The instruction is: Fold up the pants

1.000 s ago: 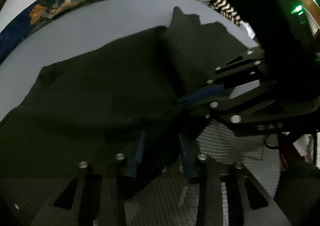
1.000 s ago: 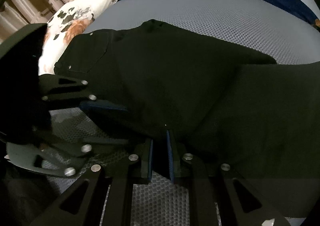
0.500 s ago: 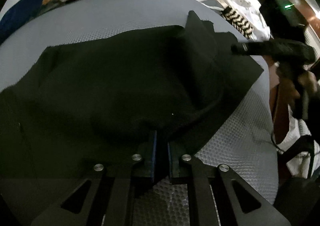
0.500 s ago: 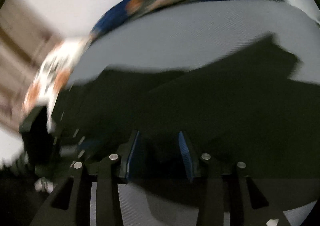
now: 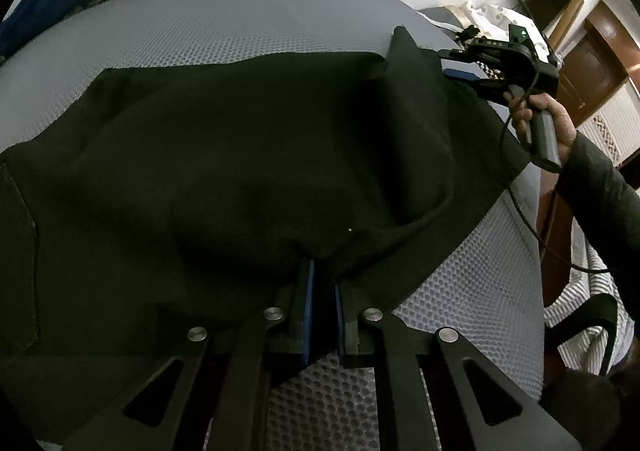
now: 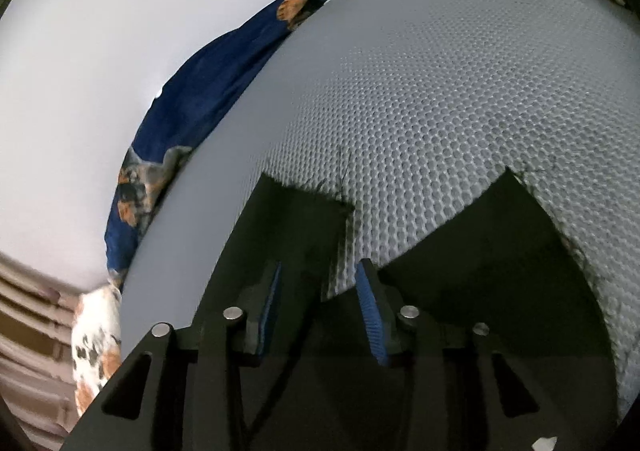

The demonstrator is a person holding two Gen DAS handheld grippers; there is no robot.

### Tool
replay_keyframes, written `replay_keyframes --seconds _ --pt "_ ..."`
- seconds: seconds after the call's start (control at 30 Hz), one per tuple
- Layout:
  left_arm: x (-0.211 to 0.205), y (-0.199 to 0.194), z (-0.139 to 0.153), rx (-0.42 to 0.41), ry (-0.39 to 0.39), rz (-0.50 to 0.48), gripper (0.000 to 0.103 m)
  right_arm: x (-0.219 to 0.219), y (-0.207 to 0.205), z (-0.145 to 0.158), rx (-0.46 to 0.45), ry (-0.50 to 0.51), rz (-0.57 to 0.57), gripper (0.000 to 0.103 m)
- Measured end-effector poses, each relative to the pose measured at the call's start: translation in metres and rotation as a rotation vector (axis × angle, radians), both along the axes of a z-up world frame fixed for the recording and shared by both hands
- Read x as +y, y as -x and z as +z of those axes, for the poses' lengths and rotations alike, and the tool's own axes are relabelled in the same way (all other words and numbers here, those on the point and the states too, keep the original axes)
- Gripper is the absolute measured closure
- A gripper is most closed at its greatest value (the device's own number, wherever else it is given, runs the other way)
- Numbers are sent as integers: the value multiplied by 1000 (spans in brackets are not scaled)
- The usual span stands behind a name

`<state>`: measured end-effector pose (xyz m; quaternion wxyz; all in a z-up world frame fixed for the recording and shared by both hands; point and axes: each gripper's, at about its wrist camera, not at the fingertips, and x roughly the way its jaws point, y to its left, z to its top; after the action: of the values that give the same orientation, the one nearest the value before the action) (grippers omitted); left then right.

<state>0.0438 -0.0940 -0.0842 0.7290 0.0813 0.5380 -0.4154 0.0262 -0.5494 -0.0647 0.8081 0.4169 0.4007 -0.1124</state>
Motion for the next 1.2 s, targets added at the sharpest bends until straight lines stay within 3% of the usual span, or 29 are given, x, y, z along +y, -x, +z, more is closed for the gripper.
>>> replay_keyframes --seconds 0.1,0.2,0.4,0.47,0.8,0.93,1.07,1.2 --pt "2 0 0 8 -1 4 94 2 -11 -4 6 3 24 79" --pt "2 -1 0 16 -2 8 94 13 -17 3 22 101 57 88" --pt "1 -2 -2 33 5 18 93 58 -26 22 61 450 157 89" --pt "1 -2 -2 38 7 21 93 69 -31 24 60 506 203 89" --pt "4 -5 -3 59 23 31 93 53 -41 11 96 422 198 87" --pt "2 -3 -3 51 18 28 93 49 -42 25 64 381 193 99" --pt "1 -1 -3 38 9 28 93 57 -30 65 64 506 193 100" --pt "-1 3 -1 23 3 23 93 57 11 103 100 621 161 100"
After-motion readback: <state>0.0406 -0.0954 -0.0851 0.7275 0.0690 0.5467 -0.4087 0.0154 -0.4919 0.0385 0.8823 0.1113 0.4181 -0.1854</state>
